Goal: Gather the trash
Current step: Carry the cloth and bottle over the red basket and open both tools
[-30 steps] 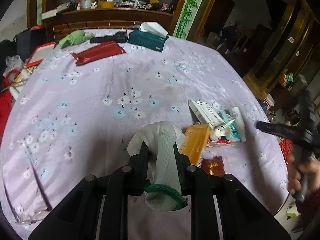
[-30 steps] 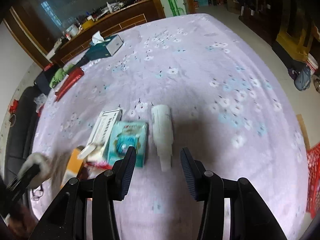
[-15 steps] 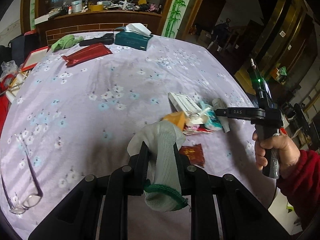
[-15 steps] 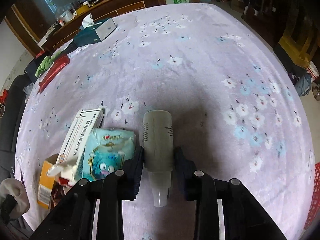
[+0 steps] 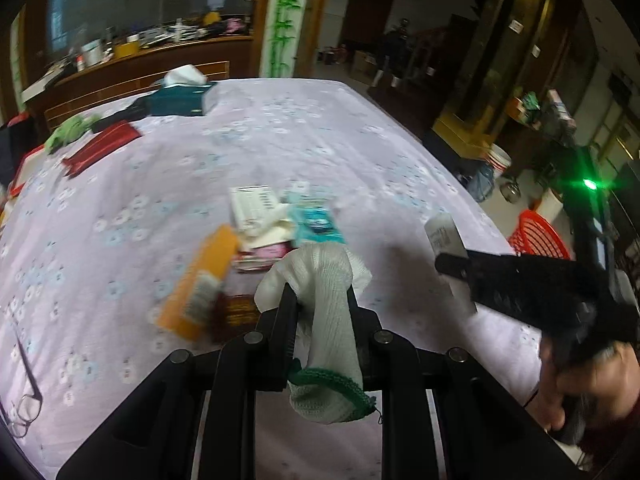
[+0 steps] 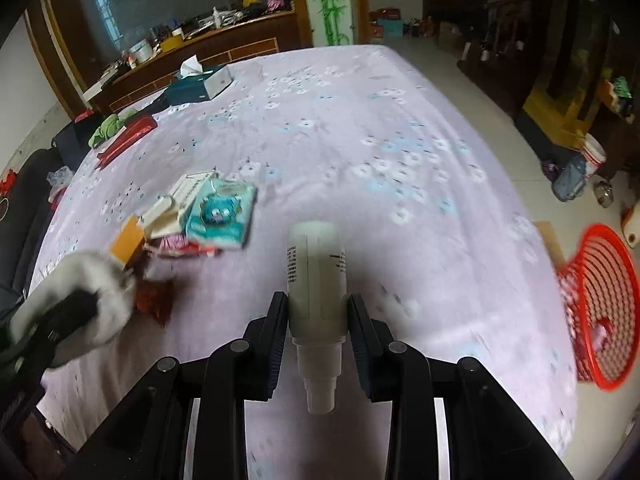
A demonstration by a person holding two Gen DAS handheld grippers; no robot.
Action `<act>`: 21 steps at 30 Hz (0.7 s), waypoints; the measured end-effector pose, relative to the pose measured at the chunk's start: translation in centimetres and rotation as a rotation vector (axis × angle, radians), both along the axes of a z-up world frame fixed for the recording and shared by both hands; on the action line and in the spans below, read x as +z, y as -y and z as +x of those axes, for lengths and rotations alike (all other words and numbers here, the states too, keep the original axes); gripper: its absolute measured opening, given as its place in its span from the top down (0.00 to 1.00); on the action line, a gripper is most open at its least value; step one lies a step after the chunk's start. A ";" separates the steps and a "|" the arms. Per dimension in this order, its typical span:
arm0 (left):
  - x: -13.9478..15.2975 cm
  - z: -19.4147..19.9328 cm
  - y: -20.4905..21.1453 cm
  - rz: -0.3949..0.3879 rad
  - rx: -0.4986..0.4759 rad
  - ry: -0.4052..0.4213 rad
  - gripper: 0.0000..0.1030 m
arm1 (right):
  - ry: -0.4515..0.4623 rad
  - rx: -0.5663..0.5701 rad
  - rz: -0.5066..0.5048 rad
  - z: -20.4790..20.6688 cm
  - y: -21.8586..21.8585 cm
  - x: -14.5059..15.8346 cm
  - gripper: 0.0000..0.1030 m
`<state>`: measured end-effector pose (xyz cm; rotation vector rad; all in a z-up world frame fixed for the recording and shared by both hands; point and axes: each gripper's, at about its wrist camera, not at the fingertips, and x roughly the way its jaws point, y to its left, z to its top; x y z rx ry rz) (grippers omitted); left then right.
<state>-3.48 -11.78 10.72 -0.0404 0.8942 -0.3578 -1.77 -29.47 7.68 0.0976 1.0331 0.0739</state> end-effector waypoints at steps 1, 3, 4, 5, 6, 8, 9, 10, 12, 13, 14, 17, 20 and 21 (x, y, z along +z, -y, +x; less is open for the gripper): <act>0.0 -0.1 0.6 0.000 -0.012 0.001 0.82 | 0.004 -0.011 -0.004 -0.9 0.5 0.2 0.69; 0.2 -0.2 1.6 0.002 -0.029 0.005 0.82 | 0.008 -0.027 -0.014 -2.4 1.3 0.6 0.69; 0.4 -0.3 2.2 0.000 -0.041 0.007 0.82 | 0.011 -0.036 -0.020 -3.0 1.7 0.7 0.69; 0.5 -0.4 2.8 0.000 -0.051 0.008 0.82 | 0.014 -0.046 -0.023 -3.7 2.1 0.8 0.69; 0.7 -0.5 3.4 0.001 -0.063 0.012 0.82 | 0.015 -0.059 -0.024 -4.5 2.7 0.9 0.69; 1.1 -0.7 4.7 -0.001 -0.086 0.020 0.82 | 0.018 -0.073 -0.024 -5.5 3.4 1.0 0.69; 1.2 -0.8 5.1 -0.002 -0.095 0.020 0.82 | 0.023 -0.082 -0.024 -5.9 3.7 1.1 0.68; 1.4 -1.0 5.7 -0.002 -0.106 0.022 0.82 | 0.028 -0.091 -0.022 -6.3 4.1 1.3 0.68; 1.6 -1.2 6.6 -0.002 -0.123 0.026 0.82 | 0.038 -0.106 -0.015 -7.1 4.8 1.8 0.68; 1.8 -1.3 7.2 -0.003 -0.136 0.027 0.82 | 0.044 -0.113 -0.016 -7.4 5.1 2.0 0.68; 2.0 -1.3 7.5 -0.005 -0.141 0.029 0.82 | 0.052 -0.119 -0.015 -7.7 5.5 2.3 0.68; 2.5 -1.6 8.8 -0.005 -0.166 0.035 0.82 | 0.068 -0.134 -0.002 -8.5 6.3 2.8 0.68; 2.9 -1.8 9.8 -0.003 -0.184 0.041 0.82 | 0.079 -0.153 0.010 -9.2 7.3 3.2 0.68; 3.0 -1.9 10.0 -0.002 -0.188 0.041 0.82 | 0.079 -0.161 0.017 -9.4 7.7 3.3 0.68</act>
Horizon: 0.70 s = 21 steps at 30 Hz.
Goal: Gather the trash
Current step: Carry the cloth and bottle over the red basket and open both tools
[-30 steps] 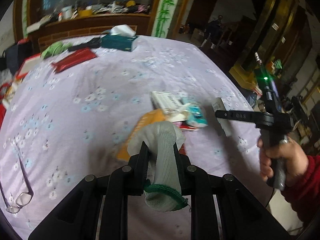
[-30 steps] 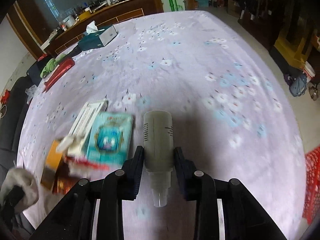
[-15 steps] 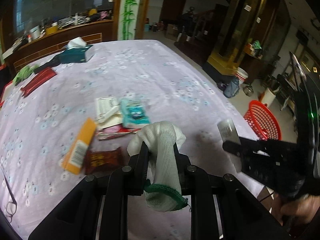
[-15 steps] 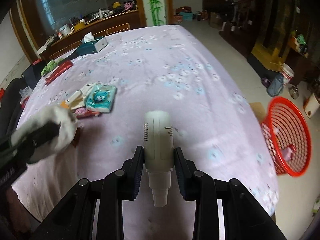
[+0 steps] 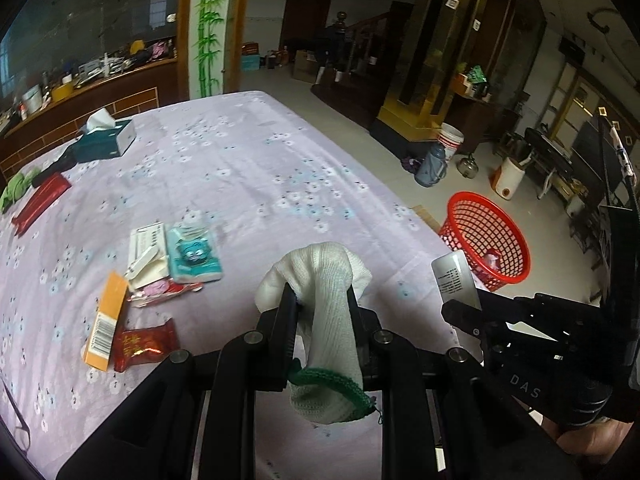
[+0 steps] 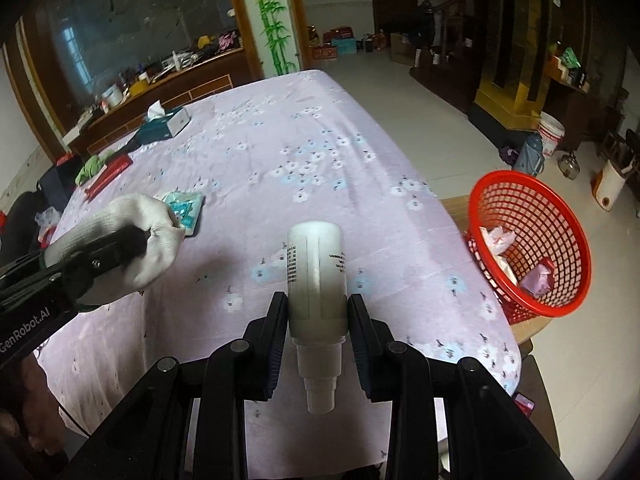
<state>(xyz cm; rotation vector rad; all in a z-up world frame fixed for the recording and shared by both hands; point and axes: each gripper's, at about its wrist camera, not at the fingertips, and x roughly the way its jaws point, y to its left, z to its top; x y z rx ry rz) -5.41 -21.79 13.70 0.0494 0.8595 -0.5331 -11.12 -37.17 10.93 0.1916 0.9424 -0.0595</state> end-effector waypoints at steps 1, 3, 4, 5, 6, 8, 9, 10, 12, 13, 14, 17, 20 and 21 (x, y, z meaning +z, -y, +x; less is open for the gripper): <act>0.1 -0.1 0.4 0.000 -0.007 0.000 0.82 | 0.002 -0.007 0.005 -0.2 0.3 0.1 0.68; 0.3 -0.2 0.9 -0.001 -0.016 0.000 0.82 | 0.007 -0.020 0.016 -0.6 0.9 0.2 0.68; 0.3 -0.4 1.2 0.002 -0.022 0.002 0.82 | 0.011 -0.026 0.020 -0.6 1.2 0.3 0.68; 0.4 -0.5 1.5 0.003 -0.029 0.004 0.82 | 0.015 -0.030 0.022 -0.8 1.4 0.5 0.68; 0.5 -0.7 1.7 0.003 -0.033 0.004 0.82 | 0.019 -0.034 0.025 -1.0 1.6 0.6 0.68; 0.7 -0.9 2.3 0.002 -0.045 0.010 0.82 | 0.024 -0.040 0.032 -1.3 2.0 0.7 0.68; 0.9 -1.0 2.6 0.003 -0.049 0.013 0.82 | 0.025 -0.041 0.035 -1.4 2.2 0.8 0.68; 1.0 -1.1 2.9 0.004 -0.054 0.016 0.82 | 0.026 -0.044 0.040 -1.5 2.4 0.8 0.68; 1.1 -1.1 3.2 0.005 -0.059 0.020 0.82 | 0.025 -0.056 0.052 -1.8 2.9 0.8 0.68; 1.2 -1.1 3.4 0.005 -0.063 0.021 0.82 | 0.027 -0.061 0.057 -2.0 3.2 0.8 0.68; 1.3 -1.2 3.6 0.007 -0.066 0.023 0.82 | 0.030 -0.064 0.059 -2.2 3.4 0.8 0.68; 1.4 -1.2 4.1 0.008 -0.077 0.024 0.82 | 0.040 -0.079 0.063 -2.6 4.0 1.0 0.68; 1.5 -1.3 5.0 0.010 -0.096 0.026 0.82 | 0.046 -0.091 0.068 -3.0 4.6 1.1 0.68; 1.6 -1.4 5.3 0.011 -0.105 0.027 0.82 | 0.048 -0.098 0.076 -3.2 4.9 1.1 0.68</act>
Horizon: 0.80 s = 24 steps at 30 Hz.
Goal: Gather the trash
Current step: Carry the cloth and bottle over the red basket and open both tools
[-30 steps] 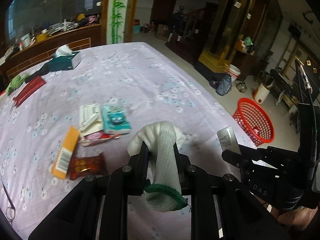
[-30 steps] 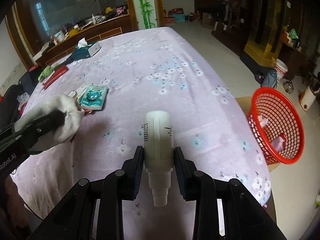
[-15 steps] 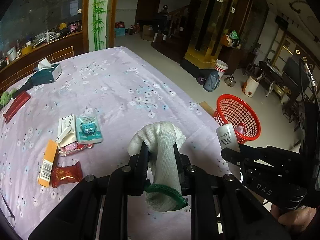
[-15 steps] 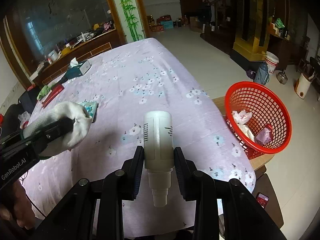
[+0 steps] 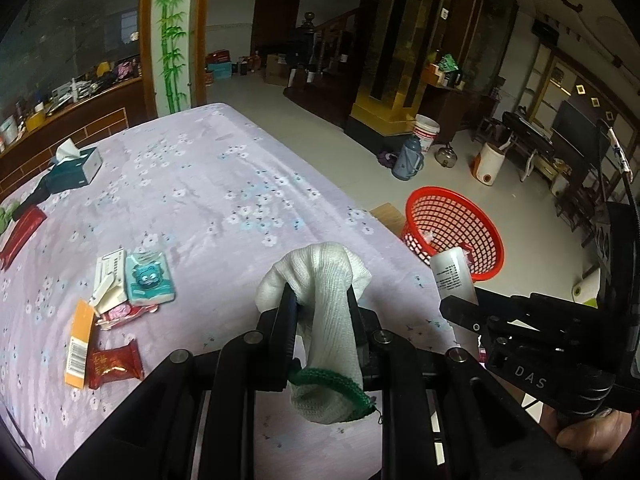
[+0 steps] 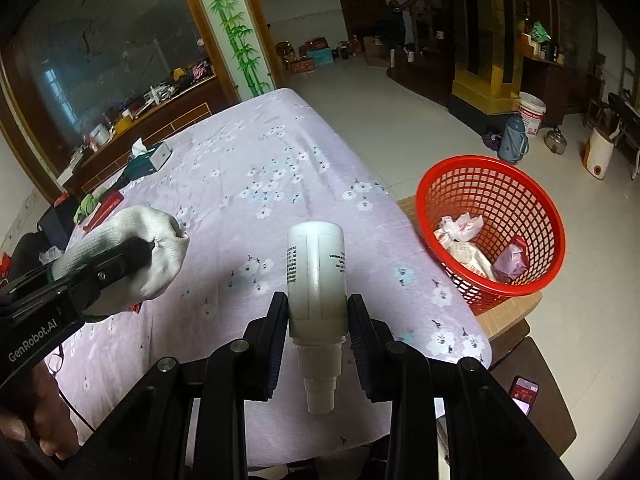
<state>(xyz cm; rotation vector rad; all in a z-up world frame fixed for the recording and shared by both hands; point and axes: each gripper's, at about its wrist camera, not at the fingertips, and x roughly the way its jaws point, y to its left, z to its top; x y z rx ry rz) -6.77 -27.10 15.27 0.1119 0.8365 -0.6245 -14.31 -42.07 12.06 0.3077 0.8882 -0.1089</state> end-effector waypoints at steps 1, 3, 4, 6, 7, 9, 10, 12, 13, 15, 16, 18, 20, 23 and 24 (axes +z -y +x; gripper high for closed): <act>0.0 -0.1 0.4 0.001 -0.011 0.001 0.82 | -0.002 -0.006 0.011 -0.1 0.3 -0.1 0.68; -0.1 -0.2 1.0 0.007 -0.026 0.006 0.82 | -0.009 -0.023 0.023 0.0 0.9 -0.4 0.68; -0.2 -0.2 1.2 0.009 -0.030 0.005 0.82 | -0.012 -0.032 0.023 0.0 1.2 -0.5 0.68; -0.5 -0.3 2.0 0.018 -0.053 0.004 0.81 | -0.022 -0.061 0.041 0.0 2.5 -0.9 0.68; -0.7 -0.2 2.7 0.032 -0.070 0.009 0.81 | -0.024 -0.081 0.056 0.0 3.4 -0.9 0.68; -1.1 0.2 4.3 0.038 -0.114 -0.003 0.81 | -0.021 -0.122 0.071 0.0 5.3 -0.9 0.68; -1.2 0.4 5.3 0.032 -0.143 -0.017 0.81 | -0.020 -0.148 0.065 0.0 6.7 -0.7 0.68; -1.3 0.9 7.3 0.025 -0.184 -0.031 0.81 | -0.015 -0.214 0.056 0.0 10.0 -0.4 0.68; -1.3 1.3 8.9 0.010 -0.213 -0.037 0.81 | -0.013 -0.234 0.050 0.0 11.2 -0.2 0.68; -1.4 2.1 11.6 -0.013 -0.253 -0.055 0.81 | -0.012 -0.280 0.035 0.3 14.4 0.1 0.68; -1.5 2.8 13.5 -0.033 -0.273 -0.074 0.81 | -0.013 -0.291 0.036 0.4 15.6 0.2 0.68; -1.9 3.8 16.3 -0.054 -0.296 -0.100 0.81 | -0.008 -0.305 0.030 0.8 17.8 0.2 0.68; -2.5 4.5 18.9 -0.047 -0.312 -0.109 0.81 | -0.023 -0.319 0.023 1.5 19.7 -0.2 0.68; -3.8 5.5 22.1 -0.027 -0.336 -0.118 0.81 | -0.045 -0.315 0.053 2.7 21.8 -1.5 0.68; -4.3 5.9 23.0 -0.016 -0.332 -0.122 0.80 | -0.057 -0.318 0.056 3.2 22.3 -2.0 0.68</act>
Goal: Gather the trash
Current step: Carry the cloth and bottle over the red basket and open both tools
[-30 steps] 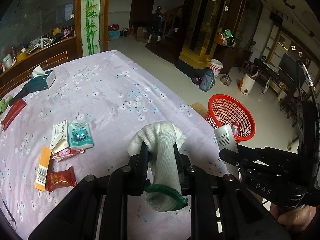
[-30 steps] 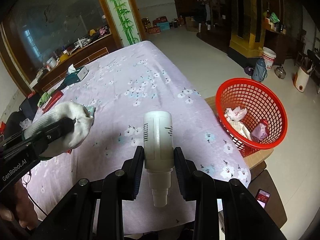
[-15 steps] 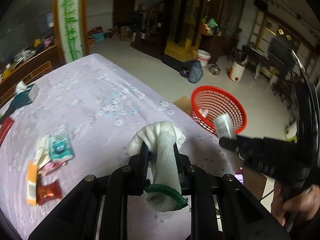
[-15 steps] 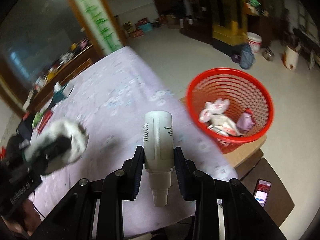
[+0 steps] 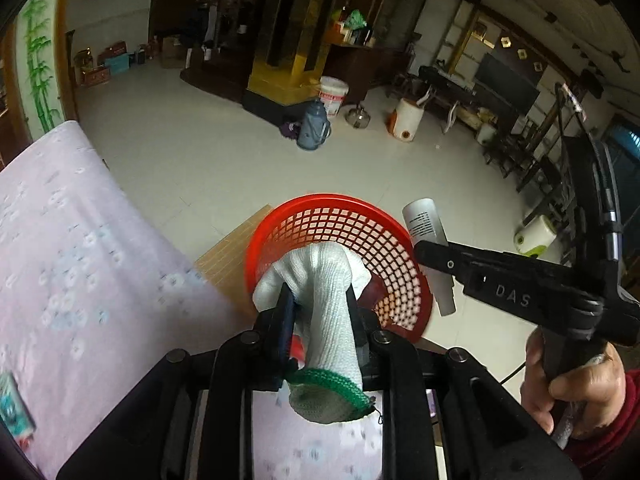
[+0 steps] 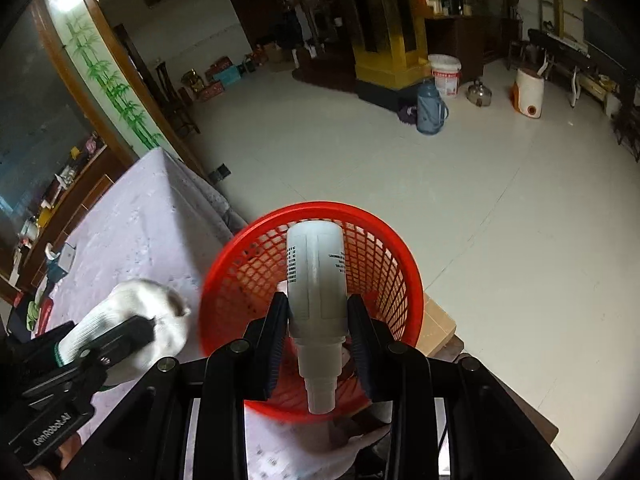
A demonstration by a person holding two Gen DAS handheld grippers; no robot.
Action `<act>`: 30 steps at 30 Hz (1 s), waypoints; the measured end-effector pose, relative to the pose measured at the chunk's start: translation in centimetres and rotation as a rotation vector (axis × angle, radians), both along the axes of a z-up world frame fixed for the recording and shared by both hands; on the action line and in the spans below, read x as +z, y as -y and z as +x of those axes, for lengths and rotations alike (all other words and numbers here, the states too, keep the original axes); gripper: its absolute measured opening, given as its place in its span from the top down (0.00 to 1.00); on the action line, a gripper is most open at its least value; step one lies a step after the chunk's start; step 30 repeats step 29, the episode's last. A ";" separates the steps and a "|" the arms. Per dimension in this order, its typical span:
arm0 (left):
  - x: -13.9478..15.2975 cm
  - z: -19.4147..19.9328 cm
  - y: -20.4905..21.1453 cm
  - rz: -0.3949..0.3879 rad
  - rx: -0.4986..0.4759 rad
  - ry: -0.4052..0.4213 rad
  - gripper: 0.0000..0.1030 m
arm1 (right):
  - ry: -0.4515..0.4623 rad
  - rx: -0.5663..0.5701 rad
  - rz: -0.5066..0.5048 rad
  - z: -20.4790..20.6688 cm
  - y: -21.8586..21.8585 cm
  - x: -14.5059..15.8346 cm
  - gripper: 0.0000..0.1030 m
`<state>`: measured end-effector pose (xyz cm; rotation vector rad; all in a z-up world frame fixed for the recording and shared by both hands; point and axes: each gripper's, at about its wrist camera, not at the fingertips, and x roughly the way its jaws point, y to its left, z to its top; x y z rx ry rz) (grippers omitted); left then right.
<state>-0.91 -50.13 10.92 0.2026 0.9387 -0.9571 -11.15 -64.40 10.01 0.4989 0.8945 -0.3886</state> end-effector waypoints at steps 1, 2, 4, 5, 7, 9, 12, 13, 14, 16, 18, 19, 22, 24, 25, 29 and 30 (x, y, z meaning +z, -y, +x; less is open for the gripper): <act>-0.5 0.3 0.8 0.006 0.001 -0.002 0.77 | -0.005 0.003 0.008 0.3 0.3 -0.4 0.68; -0.8 0.6 1.5 0.016 0.006 0.003 0.69 | -0.016 0.013 0.018 0.8 0.6 -0.9 0.62; -1.1 0.9 2.0 0.043 0.041 0.036 0.52 | -0.045 0.002 -0.004 1.2 0.8 -1.3 0.49; -1.1 1.0 1.7 0.044 0.058 0.048 0.48 | -0.043 0.002 -0.007 1.2 0.9 -1.2 0.48; -0.9 1.2 0.9 0.036 0.087 0.064 0.39 | -0.043 0.008 -0.018 0.9 0.7 -0.9 0.48; -0.6 1.3 0.2 0.059 0.115 0.094 0.29 | -0.056 0.010 -0.045 0.7 -0.3 -0.7 0.47; 0.4 1.2 -1.8 0.073 0.175 0.145 0.21 | -0.055 0.023 -0.067 0.1 -2.7 -0.2 0.39; 0.9 1.2 -2.7 0.065 0.196 0.171 0.17 | -0.052 0.033 -0.072 0.0 -3.2 -0.1 0.39; 1.3 1.1 -3.6 0.053 0.211 0.191 0.15 | -0.046 0.047 -0.077 -0.2 -4.3 0.0 0.39; 2.0 0.9 -6.0 0.000 0.228 0.178 0.14 | -0.050 0.064 -0.075 -0.5 -6.3 0.1 0.37; 2.2 1.1 -7.8 -0.047 0.231 0.146 0.11 | -0.043 0.089 -0.056 -0.4 -8.4 0.0 0.36; 2.1 1.0 -9.4 -0.066 0.240 0.125 0.11 | -0.046 0.098 -0.058 -0.2 -9.1 -0.1 0.35; 1.8 0.9 -13.5 -0.105 0.275 0.049 0.11 | -0.064 0.147 -0.054 0.4 -12.7 -0.9 0.32; 1.7 0.6 -16.7 -0.099 0.322 0.056 0.11 | -0.077 0.178 -0.053 0.9 -14.9 -1.8 0.29; 1.5 0.4 -19.0 -0.065 0.353 0.072 0.11 | -0.086 0.197 -0.049 1.3 -16.4 -2.3 0.29; 0.6 -0.4 -25.7 0.072 0.474 0.127 0.07 | -0.102 0.270 -0.041 3.0 -22.0 -4.1 0.29; 0.6 -0.4 -25.7 0.072 0.474 0.127 0.07 | -0.102 0.270 -0.041 3.0 -22.0 -4.1 0.29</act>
